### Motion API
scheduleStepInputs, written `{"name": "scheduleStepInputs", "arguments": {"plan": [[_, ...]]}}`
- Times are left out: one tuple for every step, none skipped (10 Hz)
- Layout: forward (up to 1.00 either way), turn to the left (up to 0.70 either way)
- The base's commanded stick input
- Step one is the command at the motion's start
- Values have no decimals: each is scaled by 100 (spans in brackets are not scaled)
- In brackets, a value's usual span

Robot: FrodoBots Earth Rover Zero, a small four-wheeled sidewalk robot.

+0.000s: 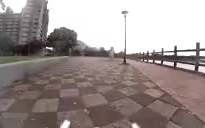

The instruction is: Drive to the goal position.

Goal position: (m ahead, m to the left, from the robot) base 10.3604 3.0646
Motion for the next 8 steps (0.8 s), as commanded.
{"name": "scheduleStepInputs", "arguments": {"plan": [[70,7],[70,7],[70,7],[70,7],[70,7],[70,7],[70,7],[70,7]]}}
